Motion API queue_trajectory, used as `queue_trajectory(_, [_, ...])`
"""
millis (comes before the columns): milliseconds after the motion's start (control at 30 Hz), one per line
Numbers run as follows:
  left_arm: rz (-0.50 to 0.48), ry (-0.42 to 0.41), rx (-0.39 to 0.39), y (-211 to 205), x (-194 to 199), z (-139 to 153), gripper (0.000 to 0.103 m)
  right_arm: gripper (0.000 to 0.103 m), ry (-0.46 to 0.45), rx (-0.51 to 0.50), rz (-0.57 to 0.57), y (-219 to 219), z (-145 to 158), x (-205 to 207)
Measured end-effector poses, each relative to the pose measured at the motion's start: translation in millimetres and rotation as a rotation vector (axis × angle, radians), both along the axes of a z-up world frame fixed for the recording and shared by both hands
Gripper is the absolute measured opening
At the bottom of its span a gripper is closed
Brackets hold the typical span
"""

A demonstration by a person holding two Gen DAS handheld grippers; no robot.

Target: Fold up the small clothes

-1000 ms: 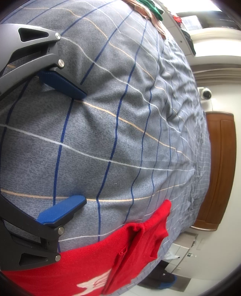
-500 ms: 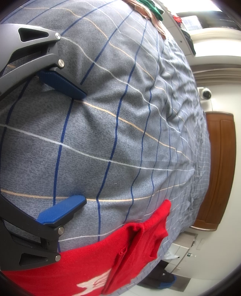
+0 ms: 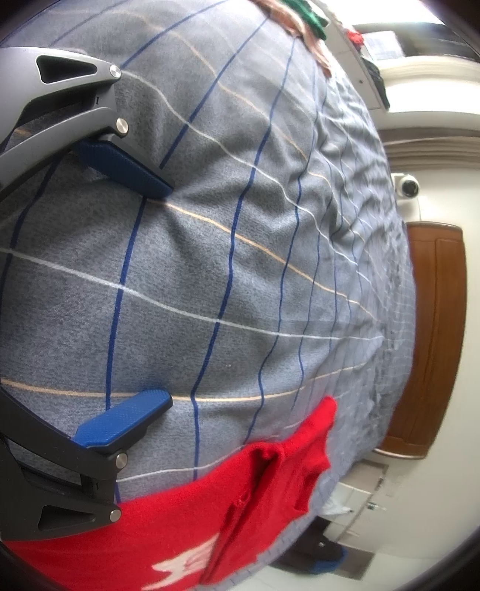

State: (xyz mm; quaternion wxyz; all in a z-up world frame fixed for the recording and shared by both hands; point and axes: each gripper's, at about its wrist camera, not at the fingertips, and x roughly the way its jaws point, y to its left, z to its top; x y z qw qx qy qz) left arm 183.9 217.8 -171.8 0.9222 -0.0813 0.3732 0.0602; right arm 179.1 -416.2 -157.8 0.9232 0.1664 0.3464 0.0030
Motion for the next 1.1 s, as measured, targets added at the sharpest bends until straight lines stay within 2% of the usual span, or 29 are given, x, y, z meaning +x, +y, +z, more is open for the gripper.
queue_trajectory(67, [-0.004,0.007,-0.022,3,3,1,0.102,0.095,0.005,-0.002,0.0,0,0,1])
queue_trajectory(167, [-0.005,0.019,-0.007,0,6,3,0.102,0.1,0.049,-0.027,0.016,6,-1,8])
queue_trajectory(333, [-0.023,0.106,-0.007,2,-5,20,0.1,0.102,0.197,-0.113,0.044,23,12,22])
queue_trajectory(400, [-0.082,0.073,-0.104,7,-33,36,0.1,0.102,0.175,-0.027,0.078,31,29,7])
queue_trajectory(433, [-0.126,0.065,-0.144,6,-47,41,0.1,0.102,0.152,0.049,0.128,39,41,-9])
queue_trajectory(533, [-0.218,0.143,-0.226,-12,-82,41,0.1,0.102,0.208,0.173,0.258,67,50,-48])
queue_trajectory(633, [-0.288,0.193,-0.25,-37,-102,31,0.095,0.102,0.276,0.297,0.351,94,44,-90])
queue_trajectory(733, [-0.359,0.226,-0.27,-63,-105,24,0.084,0.102,0.34,0.345,0.383,116,27,-115])
queue_trajectory(800, [-0.402,0.241,-0.239,-80,-102,19,0.08,0.098,0.377,0.355,0.386,126,14,-121])
queue_trajectory(867, [-0.43,0.257,-0.198,-95,-96,15,0.07,0.084,0.403,0.362,0.387,132,1,-119])
queue_trajectory(900, [-0.432,0.264,-0.195,-99,-96,14,0.056,0.08,0.414,0.373,0.386,135,-4,-117])
queue_trajectory(933, [-0.43,0.277,-0.206,-102,-92,11,0.036,0.071,0.414,0.379,0.39,138,-7,-115])
queue_trajectory(967, [-0.43,0.285,-0.221,-104,-90,10,0.024,0.054,0.408,0.386,0.398,140,-8,-112])
queue_trajectory(1000, [-0.431,0.295,-0.249,-106,-89,8,0.006,0.039,0.409,0.388,0.407,143,-8,-110])
queue_trajectory(1033, [-0.422,0.296,-0.269,-105,-87,7,0.005,0.004,0.411,0.366,0.409,146,-8,-108])
queue_trajectory(1100, [-0.415,0.28,-0.266,-107,-94,10,0.004,0.005,0.4,0.343,0.411,147,-2,-108])
